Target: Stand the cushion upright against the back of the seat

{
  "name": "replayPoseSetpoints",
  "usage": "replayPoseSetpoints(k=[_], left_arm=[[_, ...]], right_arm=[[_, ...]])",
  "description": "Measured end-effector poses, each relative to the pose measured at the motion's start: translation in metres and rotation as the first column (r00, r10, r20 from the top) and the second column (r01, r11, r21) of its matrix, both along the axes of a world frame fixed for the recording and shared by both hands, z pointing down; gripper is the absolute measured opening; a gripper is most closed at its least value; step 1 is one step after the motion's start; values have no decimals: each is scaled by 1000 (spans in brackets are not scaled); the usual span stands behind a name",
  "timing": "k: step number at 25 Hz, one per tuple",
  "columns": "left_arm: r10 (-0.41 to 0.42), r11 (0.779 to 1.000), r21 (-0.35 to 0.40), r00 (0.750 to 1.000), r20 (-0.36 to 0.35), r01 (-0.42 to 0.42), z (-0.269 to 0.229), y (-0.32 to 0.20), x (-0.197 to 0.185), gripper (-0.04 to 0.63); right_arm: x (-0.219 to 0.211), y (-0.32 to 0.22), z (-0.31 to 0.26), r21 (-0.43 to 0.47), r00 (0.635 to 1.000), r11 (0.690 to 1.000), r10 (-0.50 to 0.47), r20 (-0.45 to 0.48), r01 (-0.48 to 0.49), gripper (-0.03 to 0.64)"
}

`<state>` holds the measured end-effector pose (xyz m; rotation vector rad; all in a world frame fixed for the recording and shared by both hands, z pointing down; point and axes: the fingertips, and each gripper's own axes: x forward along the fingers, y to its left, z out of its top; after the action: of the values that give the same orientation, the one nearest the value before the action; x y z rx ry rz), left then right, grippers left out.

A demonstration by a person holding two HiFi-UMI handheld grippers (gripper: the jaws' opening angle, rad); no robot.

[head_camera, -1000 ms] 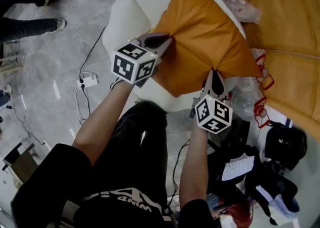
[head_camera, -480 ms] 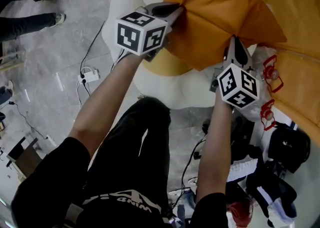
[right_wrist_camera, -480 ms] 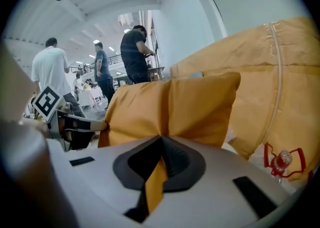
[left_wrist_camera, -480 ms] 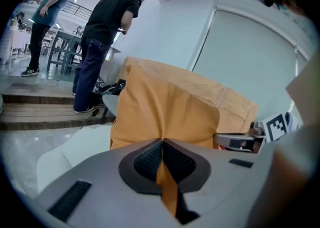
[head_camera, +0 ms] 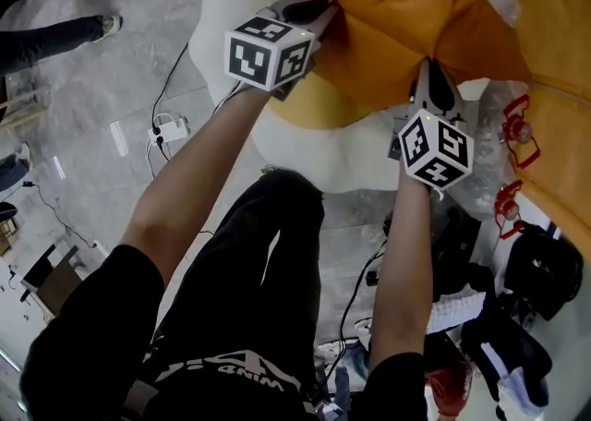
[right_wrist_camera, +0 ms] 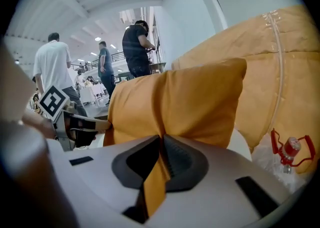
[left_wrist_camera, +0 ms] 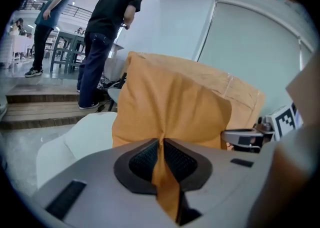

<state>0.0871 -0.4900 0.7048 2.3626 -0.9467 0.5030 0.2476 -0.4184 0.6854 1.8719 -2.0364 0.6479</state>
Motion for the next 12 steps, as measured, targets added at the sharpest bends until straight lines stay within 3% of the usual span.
replayPoseSetpoints(k=[4, 6, 9, 12], left_arm=[[4, 997, 72, 998, 65, -8, -3, 9, -3, 118], [14, 997, 73, 998, 62, -19, -5, 18, -2, 195], [11, 998, 61, 999, 35, -13, -12, 33, -1, 204], [10, 995, 98, 999, 40, -14, -26, 46, -5, 201]], right_arm=[[6, 9, -4, -10, 1000, 1000, 21, -2, -21, 73], [4, 16, -7, -25, 1000, 1000, 7, 28, -6, 91], [5, 29, -12, -32, 999, 1000, 3, 43, -1, 117], [7, 44, -20, -29, 999, 1000, 10, 48, -9, 120]])
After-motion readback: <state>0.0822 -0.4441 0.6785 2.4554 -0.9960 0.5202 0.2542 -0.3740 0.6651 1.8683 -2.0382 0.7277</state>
